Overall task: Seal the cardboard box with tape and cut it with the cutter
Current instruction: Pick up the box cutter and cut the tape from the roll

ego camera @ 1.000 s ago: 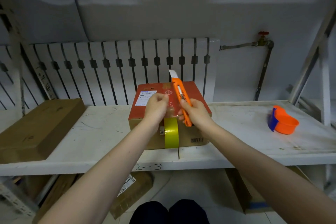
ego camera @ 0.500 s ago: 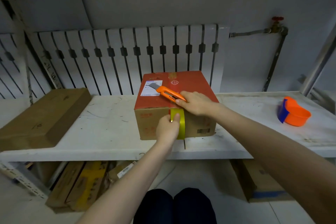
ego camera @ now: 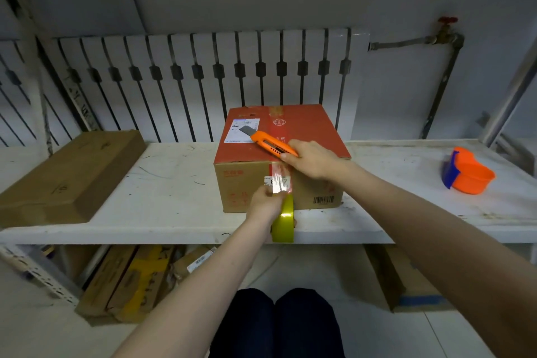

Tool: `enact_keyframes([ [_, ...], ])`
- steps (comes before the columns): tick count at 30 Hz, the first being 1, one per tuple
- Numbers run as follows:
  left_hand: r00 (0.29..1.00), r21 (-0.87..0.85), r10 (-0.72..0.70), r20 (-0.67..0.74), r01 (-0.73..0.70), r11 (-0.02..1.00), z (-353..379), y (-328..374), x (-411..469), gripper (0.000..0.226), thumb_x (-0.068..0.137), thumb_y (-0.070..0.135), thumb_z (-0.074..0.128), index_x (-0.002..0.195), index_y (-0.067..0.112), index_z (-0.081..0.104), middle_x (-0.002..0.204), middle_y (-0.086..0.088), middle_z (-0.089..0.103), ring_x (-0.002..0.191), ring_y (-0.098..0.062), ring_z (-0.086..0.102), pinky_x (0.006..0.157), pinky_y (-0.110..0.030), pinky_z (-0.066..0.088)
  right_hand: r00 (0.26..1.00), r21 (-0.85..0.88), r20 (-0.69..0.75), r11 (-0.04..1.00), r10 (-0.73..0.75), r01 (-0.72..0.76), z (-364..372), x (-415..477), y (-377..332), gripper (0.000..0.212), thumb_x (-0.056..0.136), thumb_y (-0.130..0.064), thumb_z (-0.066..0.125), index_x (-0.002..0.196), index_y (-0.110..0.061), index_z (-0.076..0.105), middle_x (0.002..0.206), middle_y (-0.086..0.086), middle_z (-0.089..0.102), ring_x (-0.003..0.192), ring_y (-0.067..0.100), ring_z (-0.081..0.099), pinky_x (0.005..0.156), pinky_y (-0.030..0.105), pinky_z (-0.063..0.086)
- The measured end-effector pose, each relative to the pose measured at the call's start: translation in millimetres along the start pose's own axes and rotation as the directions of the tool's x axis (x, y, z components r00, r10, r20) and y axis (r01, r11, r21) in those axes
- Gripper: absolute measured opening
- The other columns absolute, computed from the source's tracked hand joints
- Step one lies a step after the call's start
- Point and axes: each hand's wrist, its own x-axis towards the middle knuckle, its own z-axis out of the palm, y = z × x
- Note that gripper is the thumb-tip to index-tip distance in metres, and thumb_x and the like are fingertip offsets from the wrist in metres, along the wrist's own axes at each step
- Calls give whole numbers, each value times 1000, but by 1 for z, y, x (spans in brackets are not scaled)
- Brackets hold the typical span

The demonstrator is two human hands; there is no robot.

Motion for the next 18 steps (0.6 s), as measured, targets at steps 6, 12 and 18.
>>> enact_keyframes([
  [6,999,-133,-29,12,31,991,-3,8,-5,8,91,10,59,84,14,57,88,-5,61,60,-11,59,50,-17,49,981,45,-181,996,-68,77,-2,-22,11,21,96,-38,44,107,-21,49,88,3,60,73,22,61,66,39,53],
  [12,996,-180,-82,-34,75,981,0,5,-6,17,85,13,65,72,20,56,94,-8,65,101,-31,62,94,-46,52,968,-210,-207,972,-145,100,-6,-59,33,17,97,-39,41,102,-24,46,87,-1,60,72,18,57,63,37,52],
  [18,993,-214,-97,-70,80,974,6,6,-9,23,82,24,69,67,21,53,81,-6,62,98,-34,64,93,-48,52,973,-419,-156,904,-169,89,-12,-85,49,22,97,-42,39,110,-26,47,95,-4,60,74,17,58,63,35,54],
])
